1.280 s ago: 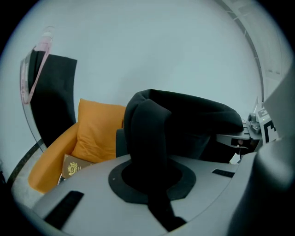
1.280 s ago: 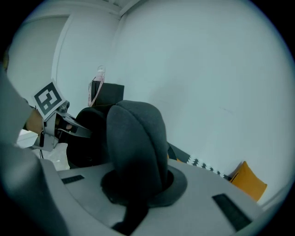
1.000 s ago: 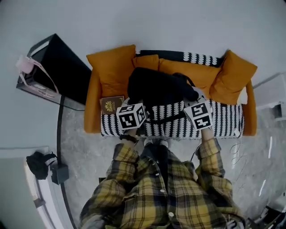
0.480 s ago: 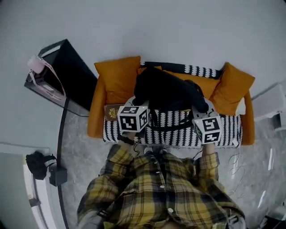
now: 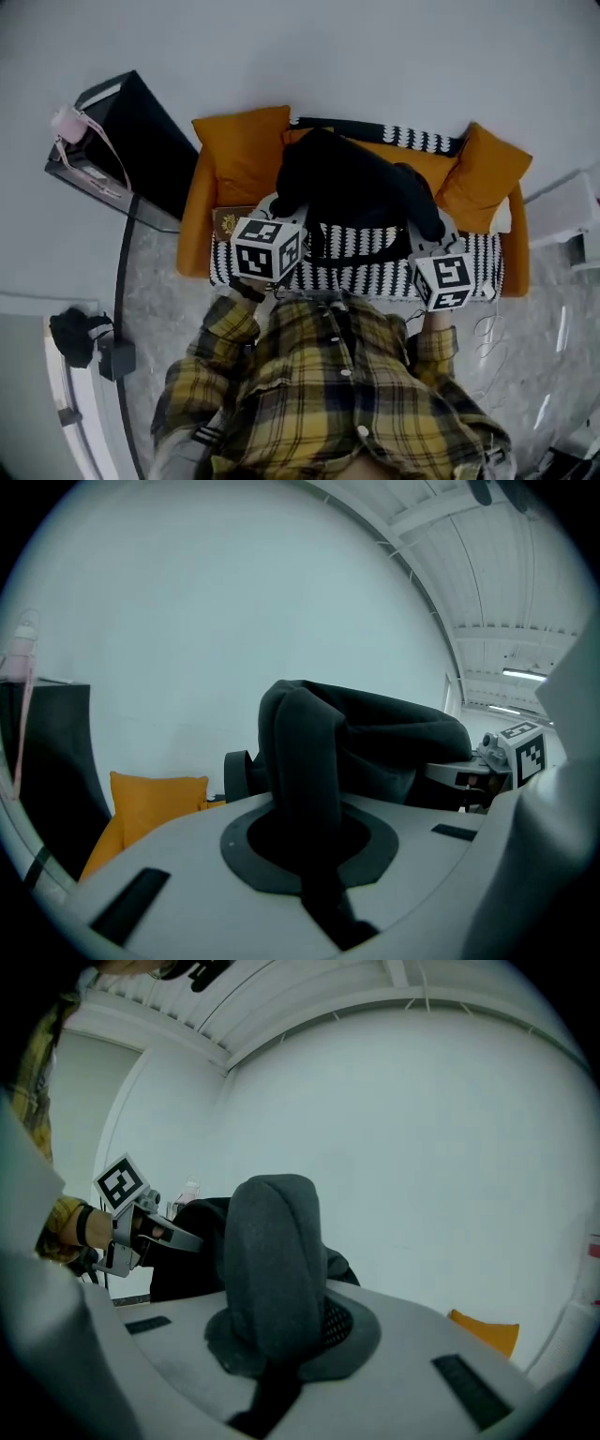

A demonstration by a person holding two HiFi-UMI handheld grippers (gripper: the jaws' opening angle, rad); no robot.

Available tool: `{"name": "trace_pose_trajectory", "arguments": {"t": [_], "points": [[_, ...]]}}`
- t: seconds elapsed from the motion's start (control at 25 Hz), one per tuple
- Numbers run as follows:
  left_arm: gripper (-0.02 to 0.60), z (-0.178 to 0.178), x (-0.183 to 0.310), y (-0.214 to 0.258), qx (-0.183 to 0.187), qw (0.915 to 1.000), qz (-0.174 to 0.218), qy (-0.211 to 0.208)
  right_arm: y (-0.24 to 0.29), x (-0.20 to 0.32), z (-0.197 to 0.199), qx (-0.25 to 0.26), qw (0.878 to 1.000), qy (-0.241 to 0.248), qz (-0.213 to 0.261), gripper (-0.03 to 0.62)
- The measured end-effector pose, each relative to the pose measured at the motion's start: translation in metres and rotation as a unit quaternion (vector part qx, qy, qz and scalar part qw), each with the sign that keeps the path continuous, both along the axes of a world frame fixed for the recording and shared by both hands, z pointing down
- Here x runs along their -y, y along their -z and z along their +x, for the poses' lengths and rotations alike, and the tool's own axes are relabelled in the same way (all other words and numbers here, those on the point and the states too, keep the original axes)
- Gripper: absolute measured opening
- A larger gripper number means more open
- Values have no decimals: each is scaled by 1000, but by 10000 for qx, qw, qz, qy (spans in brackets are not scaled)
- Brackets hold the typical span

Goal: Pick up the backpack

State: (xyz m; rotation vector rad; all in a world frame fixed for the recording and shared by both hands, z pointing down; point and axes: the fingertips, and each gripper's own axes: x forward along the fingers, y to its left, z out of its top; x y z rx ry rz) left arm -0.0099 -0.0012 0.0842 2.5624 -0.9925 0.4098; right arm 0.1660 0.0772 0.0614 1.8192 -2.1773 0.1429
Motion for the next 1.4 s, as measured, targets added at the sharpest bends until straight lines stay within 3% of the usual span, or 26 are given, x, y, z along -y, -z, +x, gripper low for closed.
{"name": "trace_pose_trajectory", "arguments": {"t": [0.4, 1.4], "points": [[34, -10, -9, 1, 73, 9999, 82, 48, 1, -10, -12, 8, 9998, 191, 37, 26], [34, -27, -25, -15, 110, 9997, -155, 181, -10, -23, -31, 130, 9992, 330, -205, 26]]}}
